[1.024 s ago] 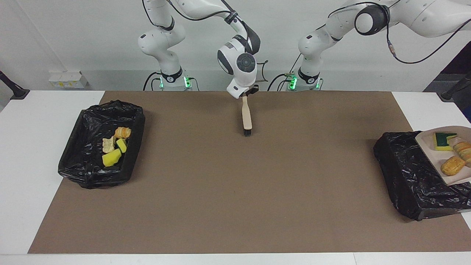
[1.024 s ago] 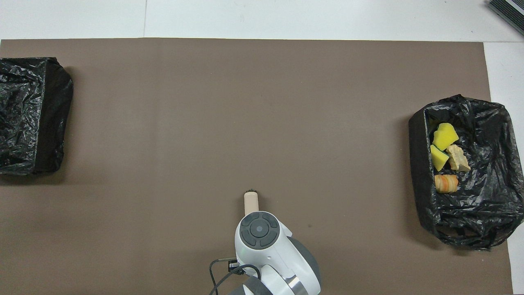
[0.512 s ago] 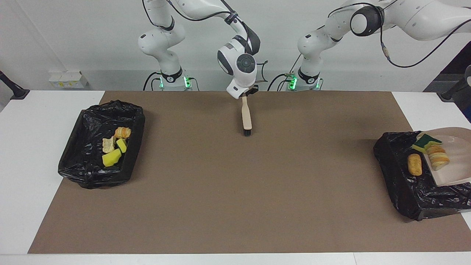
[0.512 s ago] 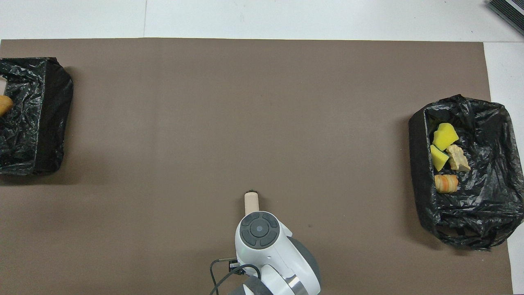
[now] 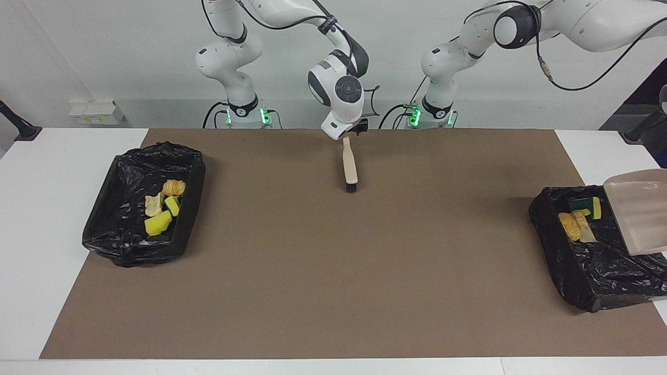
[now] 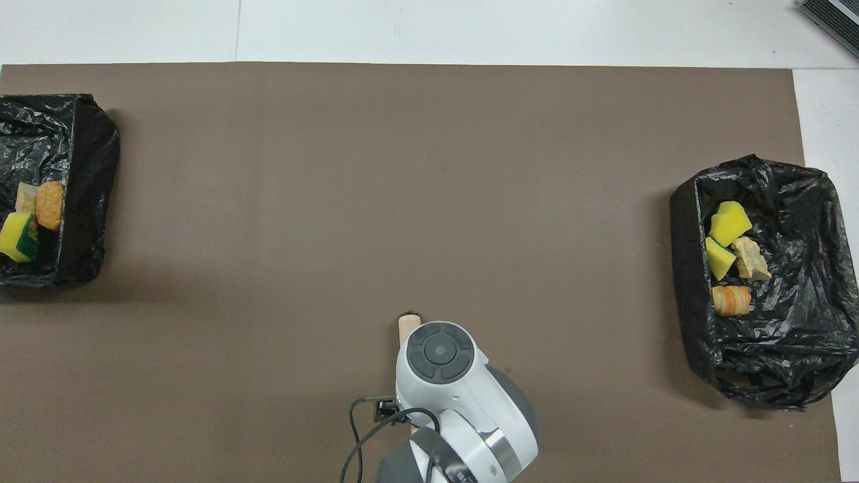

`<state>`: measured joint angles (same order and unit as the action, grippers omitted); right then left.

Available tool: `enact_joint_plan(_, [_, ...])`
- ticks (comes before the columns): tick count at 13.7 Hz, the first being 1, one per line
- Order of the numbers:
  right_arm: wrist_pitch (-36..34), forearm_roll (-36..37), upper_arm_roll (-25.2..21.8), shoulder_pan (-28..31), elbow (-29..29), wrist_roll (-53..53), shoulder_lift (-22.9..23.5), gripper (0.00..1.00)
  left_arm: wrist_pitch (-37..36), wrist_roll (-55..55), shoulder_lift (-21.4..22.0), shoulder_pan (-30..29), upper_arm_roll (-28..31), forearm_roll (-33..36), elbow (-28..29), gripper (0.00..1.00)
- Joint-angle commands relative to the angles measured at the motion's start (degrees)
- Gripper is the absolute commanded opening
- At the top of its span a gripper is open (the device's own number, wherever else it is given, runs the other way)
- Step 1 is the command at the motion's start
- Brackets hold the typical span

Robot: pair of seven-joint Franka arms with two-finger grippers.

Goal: Sweep and dump trash in bin
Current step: 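Tip the dustpan over the bin with the left gripper to dump trash, then bring the empty dustpan back with the left gripper while the right gripper moves aside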

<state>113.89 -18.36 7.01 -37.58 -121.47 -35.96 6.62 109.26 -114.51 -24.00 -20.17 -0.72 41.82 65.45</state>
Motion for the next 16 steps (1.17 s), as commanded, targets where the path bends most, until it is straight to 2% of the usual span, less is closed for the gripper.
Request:
enact_joint_plan(1, [0.01, 4.28, 0.20, 6.18, 4.39, 2.21, 0.85, 1.00, -3.34, 0.87, 2.20, 2.49, 0.81, 2.39, 0.03, 0.00])
enact_joint_plan(4, [-0.78, 9.81, 0.20, 12.34, 8.61, 3.09, 0.41, 1.00, -5.02, 3.15, 2.99, 4.70, 0.55, 2.39, 0.72, 0.00])
enact_joint_plan(7, [-1.04, 17.19, 0.20, 18.49, 11.43, 5.54, 0.24, 1.00, -4.49, 5.51, 5.28, 6.18, 0.20, 0.56, 5.37, 0.00])
enact_joint_plan(9, [-1.22, 21.59, 0.28, 23.14, 12.49, 11.23, 0.15, 1.00, -4.84, 7.36, 7.73, 7.68, 0.19, -4.26, 9.93, 0.00])
enact_joint_plan(11, [-3.84, 23.01, 0.11, 27.36, 14.06, 17.56, -0.46, 1.00, -4.67, 10.87, 10.19, 9.52, 0.11, -10.23, 15.73, 0.00])
enact_joint_plan(14, [-10.95, 23.81, 0.11, 32.91, 18.54, 25.49, -3.18, 1.00, -4.40, 24.28, 13.80, 15.40, 0.11, -20.26, 25.13, 0.00])
enact_joint_plan(16, [-14.04, 23.81, -0.15, 34.68, 20.57, 25.94, -7.21, 1.00, -6.15, 35.53, 15.82, 21.54, 0.11, -22.12, 28.14, 0.00])
